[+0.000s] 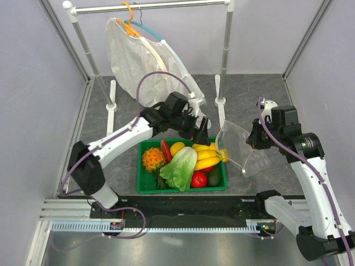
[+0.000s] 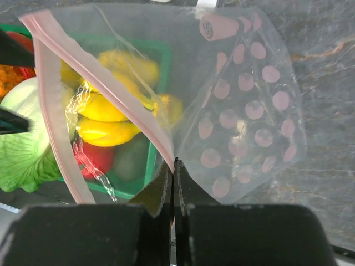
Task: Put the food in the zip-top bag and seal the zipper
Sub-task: Open the zipper of the food storage bag at the center of the board, then pick up the fake vegetable from the bin.
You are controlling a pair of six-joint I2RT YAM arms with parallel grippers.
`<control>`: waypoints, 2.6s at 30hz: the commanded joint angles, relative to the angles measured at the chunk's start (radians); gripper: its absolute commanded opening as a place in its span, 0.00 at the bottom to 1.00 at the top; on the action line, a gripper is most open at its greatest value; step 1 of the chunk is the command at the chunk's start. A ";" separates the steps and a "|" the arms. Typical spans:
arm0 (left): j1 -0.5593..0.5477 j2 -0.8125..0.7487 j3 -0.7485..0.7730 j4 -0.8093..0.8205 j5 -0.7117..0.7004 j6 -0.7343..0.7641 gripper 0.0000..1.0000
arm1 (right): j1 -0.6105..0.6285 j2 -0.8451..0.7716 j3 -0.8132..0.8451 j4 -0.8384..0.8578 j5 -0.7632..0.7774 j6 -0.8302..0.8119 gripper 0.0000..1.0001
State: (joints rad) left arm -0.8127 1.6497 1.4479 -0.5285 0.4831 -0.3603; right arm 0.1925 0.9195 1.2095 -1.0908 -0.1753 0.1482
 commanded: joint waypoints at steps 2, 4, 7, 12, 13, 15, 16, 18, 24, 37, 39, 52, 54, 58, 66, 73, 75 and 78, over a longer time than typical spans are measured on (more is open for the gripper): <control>0.026 -0.322 -0.168 -0.057 -0.015 0.093 1.00 | -0.004 -0.022 -0.040 0.086 -0.009 0.125 0.00; 0.027 -0.364 -0.195 -0.175 -0.102 0.124 1.00 | -0.004 -0.024 -0.067 0.129 -0.007 0.157 0.00; 0.030 -0.373 -0.179 -0.355 -0.188 0.243 1.00 | -0.004 -0.047 -0.105 0.207 0.002 0.223 0.00; 0.029 -0.246 -0.063 -0.625 -0.310 0.465 1.00 | -0.005 -0.044 -0.146 0.272 0.033 0.286 0.00; 0.029 -0.246 -0.058 -0.666 -0.251 0.457 1.00 | -0.004 -0.035 -0.151 0.279 0.033 0.289 0.00; 0.030 -0.272 -0.093 -0.642 -0.168 0.390 1.00 | -0.004 -0.028 -0.168 0.298 0.030 0.298 0.00; 0.027 -0.312 -0.113 -0.575 -0.109 0.370 1.00 | -0.004 -0.021 -0.172 0.302 0.030 0.303 0.00; 0.024 -0.341 -0.168 -0.512 -0.092 0.298 1.00 | -0.004 -0.018 -0.171 0.304 0.026 0.304 0.00; -0.002 -0.314 -0.248 -0.406 -0.072 0.170 1.00 | -0.004 -0.036 -0.171 0.304 0.025 0.292 0.00; -0.137 -0.266 -0.362 -0.186 -0.325 0.135 1.00 | -0.004 -0.036 -0.176 0.295 0.013 0.274 0.00; -0.143 -0.246 -0.369 -0.182 -0.348 0.139 0.98 | -0.004 -0.034 -0.173 0.295 0.013 0.271 0.00; -0.146 -0.260 -0.322 -0.260 -0.304 0.179 0.40 | -0.004 -0.039 -0.180 0.295 0.000 0.263 0.00; -0.146 -0.277 -0.296 -0.304 -0.287 0.204 0.28 | -0.004 -0.042 -0.180 0.293 -0.003 0.261 0.00; -0.144 -0.284 -0.175 -0.410 -0.236 0.280 0.13 | -0.004 -0.050 -0.191 0.299 -0.018 0.246 0.00; -0.143 -0.249 0.047 -0.562 0.111 0.359 0.02 | -0.004 -0.109 -0.217 0.345 -0.107 0.130 0.00; -0.160 -0.105 0.294 -0.594 0.353 0.299 0.02 | -0.004 -0.171 -0.255 0.336 -0.200 0.041 0.00; -0.160 -0.074 0.331 -0.575 0.376 0.273 0.02 | -0.004 -0.179 -0.258 0.328 -0.223 0.028 0.00; -0.161 -0.013 0.403 -0.551 0.362 0.268 0.02 | -0.002 -0.180 -0.257 0.315 -0.249 0.013 0.00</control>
State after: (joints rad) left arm -0.9680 1.5700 1.7519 -1.1080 0.7586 -0.0517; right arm 0.1925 0.7448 0.9558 -0.7834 -0.3553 0.2134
